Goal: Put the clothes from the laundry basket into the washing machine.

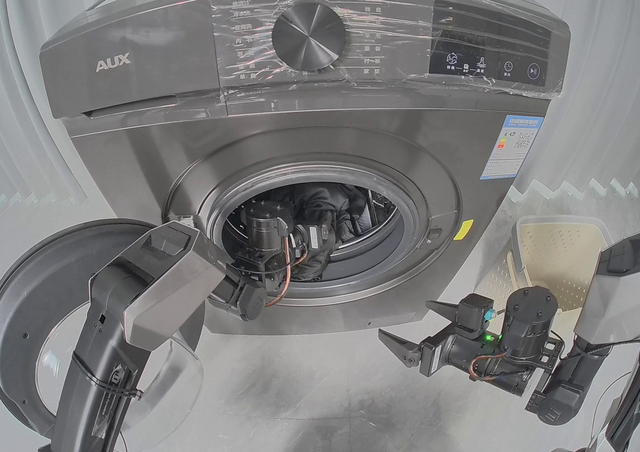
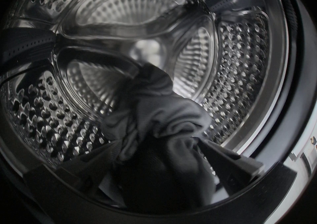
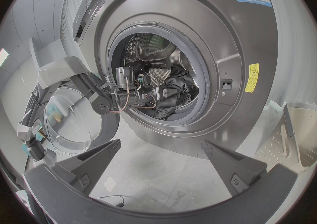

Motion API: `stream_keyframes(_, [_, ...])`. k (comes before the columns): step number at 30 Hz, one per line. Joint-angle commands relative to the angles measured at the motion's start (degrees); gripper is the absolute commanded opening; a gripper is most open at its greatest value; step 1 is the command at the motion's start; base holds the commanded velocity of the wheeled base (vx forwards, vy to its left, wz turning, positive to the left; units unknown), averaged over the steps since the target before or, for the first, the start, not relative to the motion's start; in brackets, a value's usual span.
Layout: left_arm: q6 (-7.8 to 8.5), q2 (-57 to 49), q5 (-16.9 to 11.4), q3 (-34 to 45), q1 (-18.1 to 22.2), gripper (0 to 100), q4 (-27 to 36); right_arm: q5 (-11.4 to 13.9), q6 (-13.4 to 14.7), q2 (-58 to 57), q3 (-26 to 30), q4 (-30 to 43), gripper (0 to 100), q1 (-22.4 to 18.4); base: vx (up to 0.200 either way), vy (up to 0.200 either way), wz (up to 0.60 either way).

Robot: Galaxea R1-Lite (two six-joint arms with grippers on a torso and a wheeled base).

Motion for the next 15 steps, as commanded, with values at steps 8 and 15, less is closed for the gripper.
stream_keyframes(8, [0.68, -3.22, -2.89, 10.69, -1.88, 100, 2.88, 0.00, -0.01, 0.31, 0.02, 0.06, 100, 0.15, 0.000, 0.000, 0.00])
stream_keyframes(15, [1.21, -0.23, -3.85, 9.55, -1.44, 0, 3.23, 0.00, -0.01, 0.22, 0.02, -0.03, 100, 0.15, 0.000, 0.000, 0.00])
